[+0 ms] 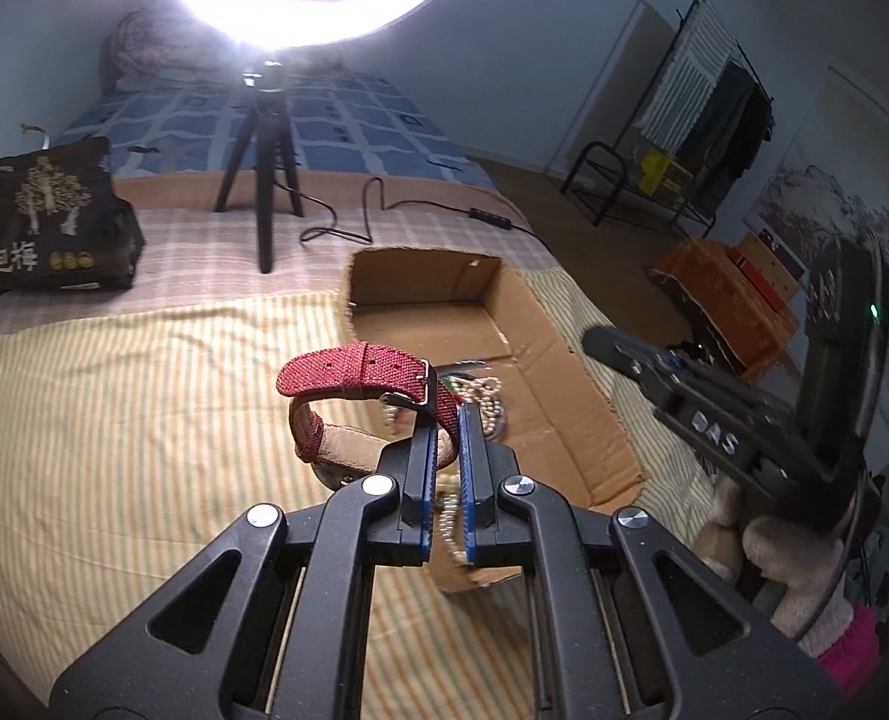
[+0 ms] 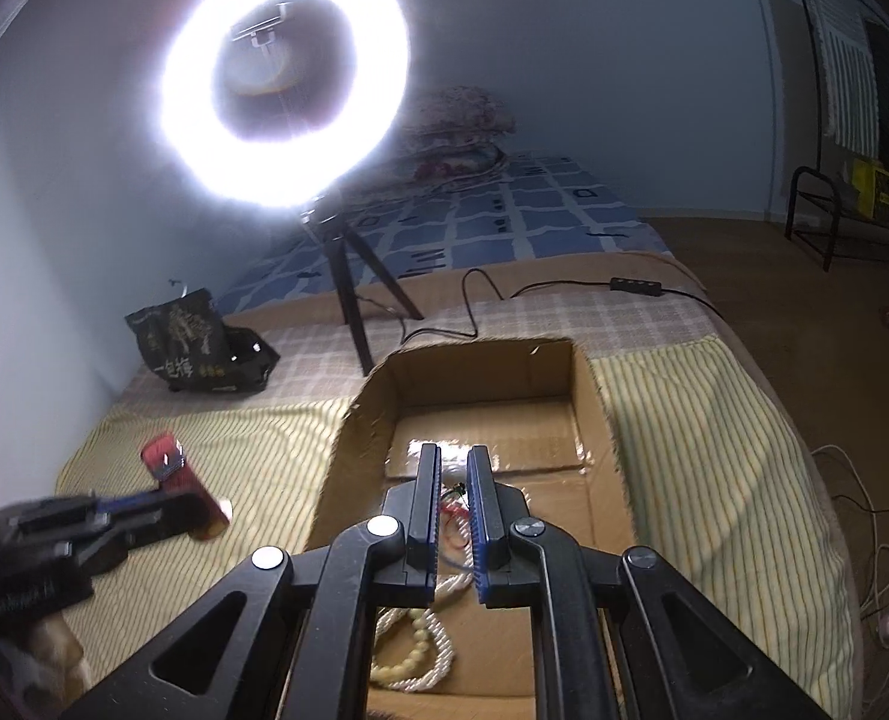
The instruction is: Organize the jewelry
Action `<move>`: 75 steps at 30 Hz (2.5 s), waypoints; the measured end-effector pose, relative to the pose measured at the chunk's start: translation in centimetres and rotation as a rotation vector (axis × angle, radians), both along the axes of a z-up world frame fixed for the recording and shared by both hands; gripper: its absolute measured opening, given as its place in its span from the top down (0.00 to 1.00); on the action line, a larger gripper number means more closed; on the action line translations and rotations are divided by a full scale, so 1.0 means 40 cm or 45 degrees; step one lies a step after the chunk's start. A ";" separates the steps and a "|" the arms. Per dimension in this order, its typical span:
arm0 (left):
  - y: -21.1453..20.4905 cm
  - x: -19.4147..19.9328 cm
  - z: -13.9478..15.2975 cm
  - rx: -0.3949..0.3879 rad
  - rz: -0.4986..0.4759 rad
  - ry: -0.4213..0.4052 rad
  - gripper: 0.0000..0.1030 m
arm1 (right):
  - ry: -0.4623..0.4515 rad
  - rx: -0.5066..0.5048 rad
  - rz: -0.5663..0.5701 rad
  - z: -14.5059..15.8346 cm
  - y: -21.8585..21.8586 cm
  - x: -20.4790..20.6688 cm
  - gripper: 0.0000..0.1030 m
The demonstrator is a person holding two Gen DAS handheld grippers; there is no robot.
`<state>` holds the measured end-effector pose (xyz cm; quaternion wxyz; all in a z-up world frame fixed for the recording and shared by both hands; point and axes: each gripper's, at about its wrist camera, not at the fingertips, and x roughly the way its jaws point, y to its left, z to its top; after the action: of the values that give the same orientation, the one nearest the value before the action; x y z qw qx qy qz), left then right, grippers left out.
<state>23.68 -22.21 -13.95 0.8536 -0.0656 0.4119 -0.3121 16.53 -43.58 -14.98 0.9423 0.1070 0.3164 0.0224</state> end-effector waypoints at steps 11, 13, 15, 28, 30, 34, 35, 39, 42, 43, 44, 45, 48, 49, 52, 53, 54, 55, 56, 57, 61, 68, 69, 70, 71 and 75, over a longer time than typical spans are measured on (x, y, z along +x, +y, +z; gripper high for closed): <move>-0.099 -0.015 -0.004 0.012 -0.062 -0.017 0.96 | 0.000 0.034 -0.014 -0.010 -0.040 0.073 0.94; -0.110 -0.013 -0.011 0.020 -0.069 -0.019 0.96 | 0.003 0.040 -0.018 -0.016 -0.047 0.081 0.94; -0.117 -0.012 -0.016 0.027 -0.072 -0.016 0.96 | 0.007 0.043 -0.026 -0.022 -0.054 0.089 0.94; -0.128 0.000 -0.028 0.033 -0.071 -0.008 0.95 | -0.002 0.058 -0.036 -0.032 -0.057 0.101 0.68; -0.127 0.001 -0.027 0.039 -0.066 -0.010 0.95 | -0.006 0.053 -0.043 -0.030 -0.056 0.099 0.67; -0.127 -0.001 -0.026 0.053 -0.062 -0.015 0.70 | -0.026 0.035 -0.070 -0.023 -0.060 0.094 0.32; -0.127 -0.005 -0.024 0.045 -0.063 -0.026 0.60 | -0.037 0.032 -0.078 -0.020 -0.061 0.091 0.27; -0.128 -0.020 -0.010 0.048 -0.059 -0.083 0.45 | -0.047 0.022 -0.094 -0.011 -0.062 0.089 0.14; -0.128 -0.024 -0.008 0.054 -0.057 -0.093 0.42 | -0.058 0.005 -0.109 -0.005 -0.060 0.086 0.10; -0.128 -0.024 -0.009 0.058 -0.059 -0.092 0.42 | -0.058 0.001 -0.113 -0.003 -0.060 0.086 0.07; -0.128 -0.024 -0.008 0.060 -0.058 -0.091 0.42 | -0.060 -0.003 -0.118 -0.001 -0.060 0.086 0.04; -0.127 -0.024 -0.008 0.062 -0.056 -0.090 0.42 | -0.066 -0.008 -0.124 0.002 -0.059 0.084 0.03; -0.123 -0.025 -0.003 0.059 -0.055 -0.092 0.41 | -0.078 -0.014 -0.129 0.011 -0.055 0.081 0.02; -0.121 -0.025 -0.001 0.058 -0.055 -0.094 0.41 | -0.078 -0.015 -0.128 0.013 -0.055 0.080 0.02; -0.117 -0.030 0.007 0.055 -0.053 -0.103 0.41 | -0.082 -0.019 -0.126 0.020 -0.048 0.074 0.02; -0.115 -0.032 0.010 0.055 -0.052 -0.106 0.41 | -0.083 -0.022 -0.124 0.023 -0.045 0.072 0.02; -0.111 -0.034 0.014 0.054 -0.050 -0.109 0.41 | -0.084 -0.024 -0.122 0.027 -0.041 0.070 0.02; -0.108 -0.035 0.017 0.053 -0.048 -0.111 0.41 | -0.086 -0.028 -0.121 0.032 -0.037 0.068 0.02; -0.106 -0.038 0.020 0.053 -0.048 -0.113 0.41 | -0.088 -0.032 -0.121 0.035 -0.036 0.067 0.02; -0.101 -0.042 0.026 0.053 -0.047 -0.120 0.41 | -0.092 -0.037 -0.120 0.040 -0.034 0.063 0.02; -0.086 -0.058 0.046 0.058 -0.041 -0.148 0.41 | -0.109 -0.047 -0.120 0.063 -0.022 0.048 0.02; -0.046 -0.089 0.088 0.069 -0.020 -0.201 0.41 | -0.142 -0.063 -0.119 0.108 0.004 0.016 0.01; -0.043 -0.093 0.092 0.072 -0.018 -0.208 0.41 | -0.149 -0.068 -0.118 0.116 0.010 0.008 0.00; -0.034 -0.101 0.100 0.078 -0.013 -0.222 0.41 | -0.156 -0.075 -0.116 0.124 0.016 0.002 0.00; -0.030 -0.104 0.103 0.081 -0.011 -0.228 0.41 | -0.162 -0.081 -0.114 0.131 0.021 -0.005 0.00; 0.003 -0.125 0.125 0.100 0.002 -0.270 0.41 | -0.179 -0.113 -0.116 0.158 0.041 -0.040 0.00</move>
<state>18.68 -22.10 -8.95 0.8946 0.0012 0.3310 -0.3003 14.94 -41.92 -8.68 0.9661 0.0774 0.2448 -0.0271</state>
